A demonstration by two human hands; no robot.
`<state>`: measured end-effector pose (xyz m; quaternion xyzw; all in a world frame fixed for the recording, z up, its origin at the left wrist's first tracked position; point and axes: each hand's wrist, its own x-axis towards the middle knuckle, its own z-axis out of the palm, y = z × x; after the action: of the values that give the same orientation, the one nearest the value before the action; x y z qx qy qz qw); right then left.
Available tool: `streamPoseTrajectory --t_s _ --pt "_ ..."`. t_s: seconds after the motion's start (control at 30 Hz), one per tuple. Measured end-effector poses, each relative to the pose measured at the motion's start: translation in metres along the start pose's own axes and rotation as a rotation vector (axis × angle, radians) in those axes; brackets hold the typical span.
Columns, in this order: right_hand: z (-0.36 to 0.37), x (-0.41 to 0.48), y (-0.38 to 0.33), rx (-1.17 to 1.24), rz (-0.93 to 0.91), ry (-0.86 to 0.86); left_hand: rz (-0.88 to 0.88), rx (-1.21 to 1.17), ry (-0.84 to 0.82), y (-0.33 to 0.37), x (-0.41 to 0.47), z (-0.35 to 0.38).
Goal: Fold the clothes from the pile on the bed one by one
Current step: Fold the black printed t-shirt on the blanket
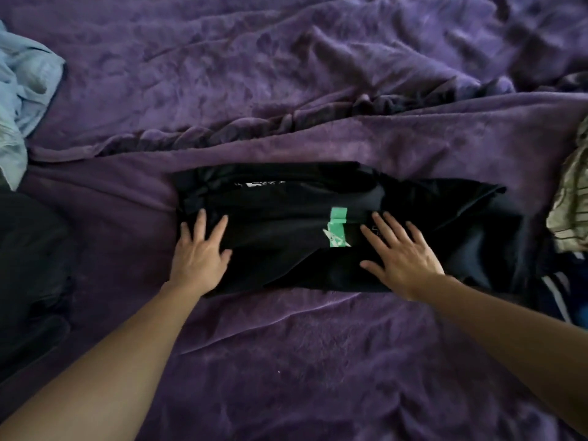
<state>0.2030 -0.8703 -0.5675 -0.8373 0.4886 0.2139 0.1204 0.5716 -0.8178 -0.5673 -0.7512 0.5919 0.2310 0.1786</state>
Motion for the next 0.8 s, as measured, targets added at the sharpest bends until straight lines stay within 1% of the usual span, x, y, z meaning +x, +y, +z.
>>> streamPoseTrajectory --t_s 0.03,0.07,0.1,0.13,0.17,0.2,0.23,0.27,0.3,0.33,0.37,0.4,0.43,0.5,0.6,0.67,0.7,0.73,0.77,0.8 --pt "0.0 -0.006 0.002 0.049 -0.003 0.018 -0.019 -0.004 -0.027 -0.002 0.002 -0.001" --pt "-0.006 -0.01 0.004 0.146 0.003 0.075 -0.044 0.003 -0.034 0.001 0.004 -0.005" --pt "-0.013 -0.015 0.008 0.265 0.02 0.179 -0.072 0.016 -0.009 0.007 0.003 -0.011" --pt "-0.021 -0.02 0.015 0.36 0.058 0.319 -0.091 0.013 0.054 0.017 0.001 -0.018" --pt "-0.028 -0.025 0.026 0.408 0.128 0.474 -0.086 -0.009 0.141 0.029 -0.002 -0.025" --pt "-0.035 -0.03 0.042 0.431 0.228 0.604 -0.041 -0.054 0.236 0.045 -0.005 -0.033" --pt "-0.039 -0.037 0.06 0.464 0.357 0.681 0.044 -0.111 0.316 0.064 -0.009 -0.04" --pt "-0.041 -0.044 0.079 0.524 0.508 0.703 0.155 -0.166 0.37 0.086 -0.013 -0.045" --pt "-0.039 -0.052 0.098 0.609 0.669 0.666 0.272 -0.217 0.383 0.111 -0.017 -0.048" --pt "-0.036 -0.059 0.113 0.716 0.815 0.579 0.376 -0.264 0.363 0.138 -0.02 -0.049" --pt "-0.032 -0.066 0.125 0.851 0.916 0.475 0.462 -0.3 0.323 0.164 -0.022 -0.049" --pt "-0.026 -0.07 0.133 1.009 0.964 0.383 0.527 -0.32 0.273 0.19 -0.024 -0.047" --pt "-0.018 -0.074 0.136 1.151 0.972 0.309 0.577 -0.326 0.219 0.212 -0.024 -0.043" --pt "-0.006 -0.077 0.139 1.295 0.966 0.215 0.641 -0.259 0.092 0.247 -0.021 -0.028" --pt "0.001 -0.074 0.147 1.5 0.945 0.17 0.689 0.01 -0.118 0.271 -0.016 -0.009" --pt "-0.008 -0.075 0.151 1.686 0.914 0.185 0.692 0.085 -0.186 0.272 -0.014 -0.002" --pt "-0.016 -0.078 0.151 1.747 0.876 0.199 0.698 0.047 -0.198 0.271 -0.014 -0.002" --pt "-0.026 -0.081 0.148 1.784 0.816 0.208 0.693 -0.053 -0.213 0.269 -0.015 -0.004" --pt "-0.038 -0.084 0.143 1.796 0.739 0.218 0.659 -0.214 -0.242 0.265 -0.016 -0.008" --pt "-0.052 -0.087 0.134 1.786 0.653 0.234 0.575 -0.428 -0.296 0.261 -0.017 -0.014"
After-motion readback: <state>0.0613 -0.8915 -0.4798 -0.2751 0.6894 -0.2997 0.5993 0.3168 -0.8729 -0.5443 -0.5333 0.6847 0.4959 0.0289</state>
